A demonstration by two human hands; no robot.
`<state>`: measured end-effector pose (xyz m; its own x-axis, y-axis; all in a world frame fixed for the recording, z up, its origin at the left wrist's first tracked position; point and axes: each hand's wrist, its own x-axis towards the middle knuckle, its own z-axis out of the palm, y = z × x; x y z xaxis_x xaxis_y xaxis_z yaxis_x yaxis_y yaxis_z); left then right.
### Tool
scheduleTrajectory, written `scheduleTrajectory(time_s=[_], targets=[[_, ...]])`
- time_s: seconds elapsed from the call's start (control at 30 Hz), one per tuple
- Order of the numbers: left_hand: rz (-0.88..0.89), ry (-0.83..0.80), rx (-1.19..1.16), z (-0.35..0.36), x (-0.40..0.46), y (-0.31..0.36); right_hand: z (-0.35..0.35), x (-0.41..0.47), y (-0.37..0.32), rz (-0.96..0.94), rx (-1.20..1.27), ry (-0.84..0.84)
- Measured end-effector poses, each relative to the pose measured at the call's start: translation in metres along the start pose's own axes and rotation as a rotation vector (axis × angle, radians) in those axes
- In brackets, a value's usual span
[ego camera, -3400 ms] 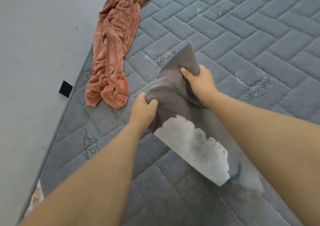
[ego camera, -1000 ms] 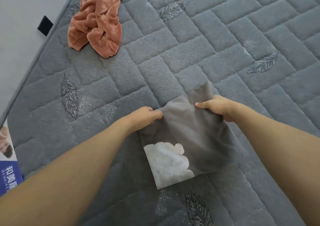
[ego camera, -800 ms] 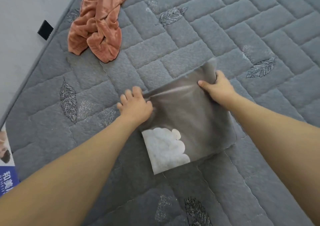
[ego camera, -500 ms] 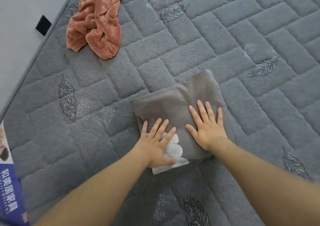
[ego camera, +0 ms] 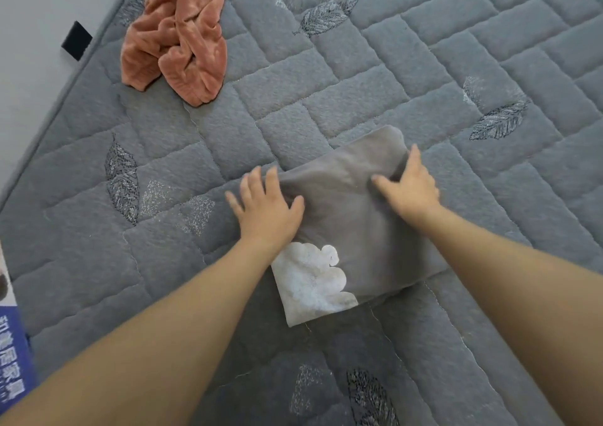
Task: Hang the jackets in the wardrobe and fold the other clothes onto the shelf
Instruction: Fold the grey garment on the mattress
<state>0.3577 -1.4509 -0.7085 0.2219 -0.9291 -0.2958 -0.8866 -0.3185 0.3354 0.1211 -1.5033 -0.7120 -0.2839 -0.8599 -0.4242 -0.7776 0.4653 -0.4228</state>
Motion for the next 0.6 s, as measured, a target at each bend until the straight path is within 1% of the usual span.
scheduleTrajectory(time_s=[0.07, 0.1, 0.23, 0.3, 0.37, 0.4, 0.47, 0.53, 0.6], targets=[[0.096, -0.107, 0.048, -0.004, 0.024, 0.008, -0.010, 0.025, -0.024, 0.079, 0.199, -0.064], [0.128, -0.161, 0.065, -0.005, 0.034, 0.012, -0.014, 0.033, -0.033, 0.095, 0.242, -0.093], [0.157, -0.346, 0.143, -0.013, 0.048, 0.019, -0.011, 0.035, -0.051, 0.008, 0.118, -0.204], [0.173, -0.431, 0.125, -0.019, 0.046, 0.019, -0.007, 0.026, -0.053, -0.039, 0.084, -0.245], [0.196, -0.499, 0.103, -0.028, 0.038, 0.021, -0.018, 0.011, -0.048, -0.037, 0.218, -0.304], [0.224, -0.507, 0.117, -0.034, 0.033, 0.026, -0.029, 0.002, -0.044, -0.013, 0.310, -0.324], [0.286, -0.478, 0.142, -0.050, 0.018, 0.040, -0.060, -0.018, -0.034, 0.040, 0.454, -0.281], [0.330, -0.451, 0.125, -0.073, -0.003, 0.066, -0.095, -0.048, -0.022, 0.095, 0.562, -0.168], [0.362, -0.459, 0.129, -0.100, -0.030, 0.101, -0.130, -0.088, -0.008, 0.168, 0.660, -0.053]])
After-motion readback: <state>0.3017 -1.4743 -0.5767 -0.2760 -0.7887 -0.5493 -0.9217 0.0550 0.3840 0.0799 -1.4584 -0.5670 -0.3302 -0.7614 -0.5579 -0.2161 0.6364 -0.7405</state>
